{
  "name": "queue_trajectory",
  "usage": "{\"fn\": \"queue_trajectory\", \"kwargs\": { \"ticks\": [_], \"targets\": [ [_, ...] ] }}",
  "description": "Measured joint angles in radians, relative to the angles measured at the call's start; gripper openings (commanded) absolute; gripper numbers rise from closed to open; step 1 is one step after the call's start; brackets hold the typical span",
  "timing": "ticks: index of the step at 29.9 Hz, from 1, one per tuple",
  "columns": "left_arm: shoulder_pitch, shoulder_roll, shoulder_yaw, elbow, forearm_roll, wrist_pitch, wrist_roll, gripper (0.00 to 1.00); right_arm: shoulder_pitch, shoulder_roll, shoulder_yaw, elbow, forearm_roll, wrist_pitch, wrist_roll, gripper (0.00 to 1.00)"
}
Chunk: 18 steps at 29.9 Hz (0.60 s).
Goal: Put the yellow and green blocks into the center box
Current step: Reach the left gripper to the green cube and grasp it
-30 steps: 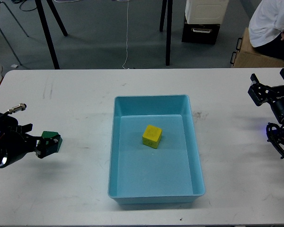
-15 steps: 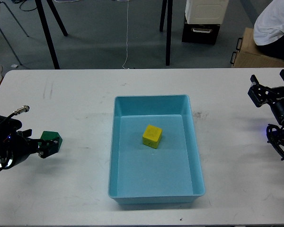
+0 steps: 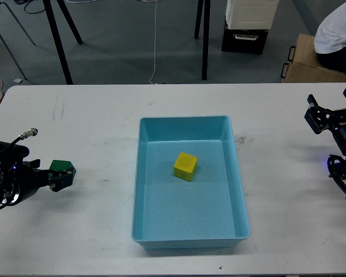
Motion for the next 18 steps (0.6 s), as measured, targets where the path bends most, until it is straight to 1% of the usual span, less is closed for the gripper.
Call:
{"fn": "queue_trajectory", "kwargs": {
  "ticks": [8, 18],
  "targets": [
    [0.000, -0.005, 0.000, 0.005, -0.001, 0.000, -0.001, 1.00, 0.000, 0.000, 0.001, 0.000, 0.000, 0.000, 0.000, 0.99],
    [-0.002, -0.048, 0.003, 0.026, 0.000, 0.000, -0.001, 1.00, -0.001, 0.001, 0.000, -0.001, 0.000, 0.000, 0.000, 0.99]
  ]
}}
